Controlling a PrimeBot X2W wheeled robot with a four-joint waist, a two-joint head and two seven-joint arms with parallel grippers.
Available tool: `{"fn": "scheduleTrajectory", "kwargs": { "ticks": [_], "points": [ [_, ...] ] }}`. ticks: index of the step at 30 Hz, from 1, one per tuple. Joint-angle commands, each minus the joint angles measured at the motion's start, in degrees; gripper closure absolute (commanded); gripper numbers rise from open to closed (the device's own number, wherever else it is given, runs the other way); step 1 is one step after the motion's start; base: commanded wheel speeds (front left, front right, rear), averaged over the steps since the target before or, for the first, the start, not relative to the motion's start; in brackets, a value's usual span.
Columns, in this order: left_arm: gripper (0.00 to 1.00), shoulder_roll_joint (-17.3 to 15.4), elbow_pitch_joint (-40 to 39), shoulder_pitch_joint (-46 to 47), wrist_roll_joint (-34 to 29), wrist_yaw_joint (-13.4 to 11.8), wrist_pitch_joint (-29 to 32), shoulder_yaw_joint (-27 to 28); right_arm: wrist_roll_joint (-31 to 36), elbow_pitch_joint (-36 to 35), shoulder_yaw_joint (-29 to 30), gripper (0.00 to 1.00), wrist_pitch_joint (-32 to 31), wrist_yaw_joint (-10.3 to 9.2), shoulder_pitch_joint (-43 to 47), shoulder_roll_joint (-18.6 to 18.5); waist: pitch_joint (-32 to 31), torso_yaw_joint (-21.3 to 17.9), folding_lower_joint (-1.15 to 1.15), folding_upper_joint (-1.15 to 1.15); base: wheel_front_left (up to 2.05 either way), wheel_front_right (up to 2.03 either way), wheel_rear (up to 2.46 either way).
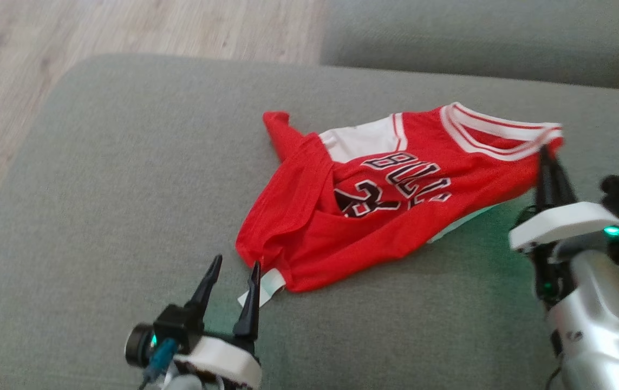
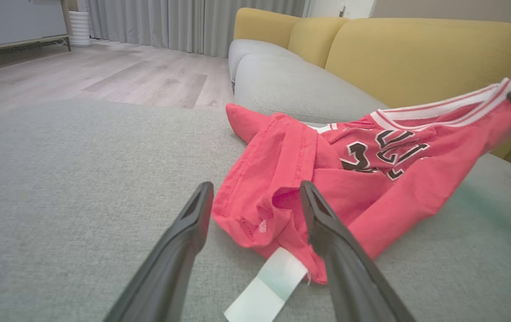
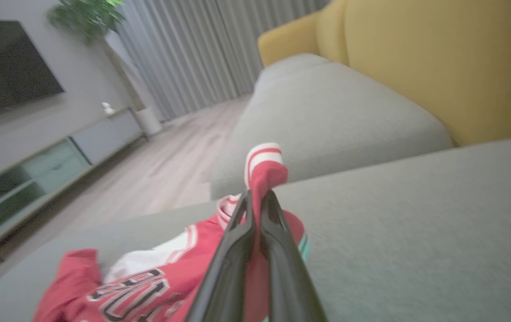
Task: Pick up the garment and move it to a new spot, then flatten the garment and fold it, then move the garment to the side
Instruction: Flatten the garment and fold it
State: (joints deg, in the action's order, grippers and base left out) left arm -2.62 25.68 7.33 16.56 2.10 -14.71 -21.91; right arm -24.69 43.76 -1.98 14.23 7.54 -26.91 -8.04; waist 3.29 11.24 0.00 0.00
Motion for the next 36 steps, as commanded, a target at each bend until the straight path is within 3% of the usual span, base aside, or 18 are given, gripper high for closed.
{"fn": "scheduleTrajectory", "kwargs": {
  "ticks": [1, 8, 14, 21, 22, 23, 29, 32, 36],
  "points": [
    [0.0, -0.26, -1.2, 0.28, -0.31, 0.17, -0.29, 2.27, -1.39, -3.11, -2.88, 1.0, 0.76, -0.05, -0.13, 0.12, -2.1, -1.82, 0.0, 0.0, 0.0, 0.0, 0.0],
    [0.0, -0.26, -0.57, -1.6, 0.05, 0.17, -0.29, 2.17, -6.43, -13.29, -7.46, 1.0, 0.15, -0.05, 1.91, -4.23, -3.81, -3.74, 0.0, 0.0, 0.0, 0.0, 0.0],
    [0.0, -0.26, -0.75, -1.68, 0.43, 0.01, -0.29, 1.9, -5.06, -20.19, -4.81, 1.0, -3.45, -0.05, 3.13, -5.24, -2.57, -3.33, 0.0, 0.0, 0.0, 0.0, 0.0],
    [0.0, -0.26, -1.43, 1.22, 1.37, -0.17, -0.29, 0.39, 2.28, -17.23, 0.11, 1.0, -7.94, -0.05, 1.36, -2.8, 2.25, -0.26, 0.0, 0.0, 0.0, 0.0, 0.0],
    [0.0, -0.26, -1.54, 1.79, 1.44, -0.14, -0.29, 0.14, 4.35, -15.43, 0.82, 0.9, -8.15, -0.05, 0.45, -2.74, 3.09, 0.36, 0.0, 0.0, 0.0, 0.0, 0.0],
    [0.0, -0.26, -1.61, 2.33, 1.48, -0.2, -0.29, -0.02, 5.89, -13.32, 1.91, 0.0, -8.04, -0.05, -0.58, -2.19, 3.76, 0.83, 0.0, 0.0, 0.0, 0.0, 0.0],
    [0.0, -0.26, -1.51, 4.18, 1.96, -0.51, -0.29, -0.86, 13.48, -1.89, 4.59, 0.0, -2.26, -0.05, -6.07, 0.8, 5.49, 2.93, 0.0, 0.0, 0.0, 0.0, 0.0],
    [0.0, -0.26, -1.24, 4.08, 1.87, -0.61, -0.29, -0.65, 13.09, 1.2, 4.21, 0.0, -0.21, -0.05, -6.94, 2.25, 5.11, 2.9, 0.0, 0.0, 0.0, 0.0, 0.0],
    [0.0, -0.26, -1.07, 3.33, 1.41, -0.81, -0.29, 0.1, 11.14, 0.13, 3.89, 0.0, 0.69, -0.05, -5.78, 2.3, 4.23, 1.94, 0.0, 0.0, 0.0, 0.0, 0.0]
  ]
}}
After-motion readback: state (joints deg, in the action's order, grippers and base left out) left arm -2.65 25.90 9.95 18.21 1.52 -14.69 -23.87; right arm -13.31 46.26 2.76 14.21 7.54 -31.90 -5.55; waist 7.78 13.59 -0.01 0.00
